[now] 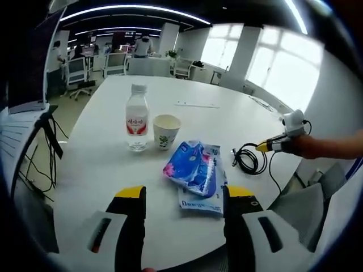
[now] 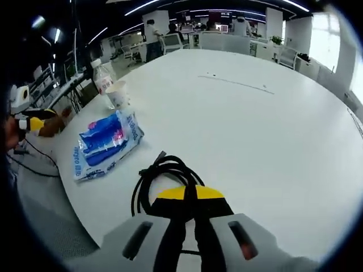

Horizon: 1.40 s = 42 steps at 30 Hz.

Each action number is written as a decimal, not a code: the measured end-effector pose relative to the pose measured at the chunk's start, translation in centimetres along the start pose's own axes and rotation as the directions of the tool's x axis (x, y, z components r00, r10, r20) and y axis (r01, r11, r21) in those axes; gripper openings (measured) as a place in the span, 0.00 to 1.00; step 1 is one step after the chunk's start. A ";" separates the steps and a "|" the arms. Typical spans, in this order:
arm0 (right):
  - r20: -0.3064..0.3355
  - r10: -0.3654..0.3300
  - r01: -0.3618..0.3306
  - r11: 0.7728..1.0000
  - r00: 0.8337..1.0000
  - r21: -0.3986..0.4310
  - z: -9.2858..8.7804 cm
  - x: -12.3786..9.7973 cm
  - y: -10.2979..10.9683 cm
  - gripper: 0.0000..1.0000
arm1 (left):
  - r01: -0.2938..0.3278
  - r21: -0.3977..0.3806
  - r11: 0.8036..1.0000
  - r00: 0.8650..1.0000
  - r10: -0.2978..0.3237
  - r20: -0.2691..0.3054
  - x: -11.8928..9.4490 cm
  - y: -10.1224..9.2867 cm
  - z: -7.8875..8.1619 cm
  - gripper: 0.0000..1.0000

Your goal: Arrange the tabletop items into an orderly group along one side of the table until the central work area is clear of visible clutter.

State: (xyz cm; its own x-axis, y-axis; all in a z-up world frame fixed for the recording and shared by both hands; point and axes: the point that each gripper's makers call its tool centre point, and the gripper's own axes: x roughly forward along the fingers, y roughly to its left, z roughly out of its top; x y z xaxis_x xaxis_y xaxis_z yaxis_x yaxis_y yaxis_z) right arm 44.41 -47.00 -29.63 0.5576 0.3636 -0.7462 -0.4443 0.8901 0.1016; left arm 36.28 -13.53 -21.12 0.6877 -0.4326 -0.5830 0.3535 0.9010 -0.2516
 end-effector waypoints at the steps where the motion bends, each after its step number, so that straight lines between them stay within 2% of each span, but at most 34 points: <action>1: 0.000 0.000 0.000 1.000 1.000 0.006 -0.1 0.1 -0.2 0.01 | -0.001 0.000 1.000 1.000 0.001 -0.001 0.0 0.0 0.0 0.55; 14: -0.009 0.007 -0.007 1.000 1.000 -0.005 -0.2 0.2 -0.6 0.03 | -0.024 -0.009 1.000 1.000 0.024 -0.010 0.1 -0.5 -0.6 0.55; 23: -0.019 0.011 -0.012 1.000 1.000 -0.028 -0.8 0.2 -1.0 0.07 | -0.038 -0.023 0.999 0.999 0.039 0.025 0.5 -0.9 -0.1 0.55; 29: -0.004 0.001 -0.001 1.000 1.000 -0.030 -1.1 -0.7 -1.0 0.11 | -0.024 -0.022 0.999 0.999 0.024 0.023 1.1 -1.4 -0.7 0.55; 38: 0.002 -0.002 0.002 1.000 1.000 -0.002 -3.3 -3.2 0.8 0.15 | 0.003 -0.005 1.000 1.000 -0.003 0.003 1.6 -1.9 -1.5 0.55; 42: 0.011 -0.012 0.012 1.000 1.000 0.011 -4.0 -4.0 0.9 0.16 | 0.006 -0.006 1.000 1.000 -0.006 0.003 1.6 -1.7 -1.7 0.55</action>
State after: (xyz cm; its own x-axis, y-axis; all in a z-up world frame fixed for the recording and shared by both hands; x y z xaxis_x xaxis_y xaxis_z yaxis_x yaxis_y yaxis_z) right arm 38.92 -48.73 -29.18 0.5708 0.3554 -0.7402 -0.4300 0.8974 0.0993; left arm 35.71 -15.67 -22.94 0.6874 -0.4383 -0.5792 0.3539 0.8984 -0.2600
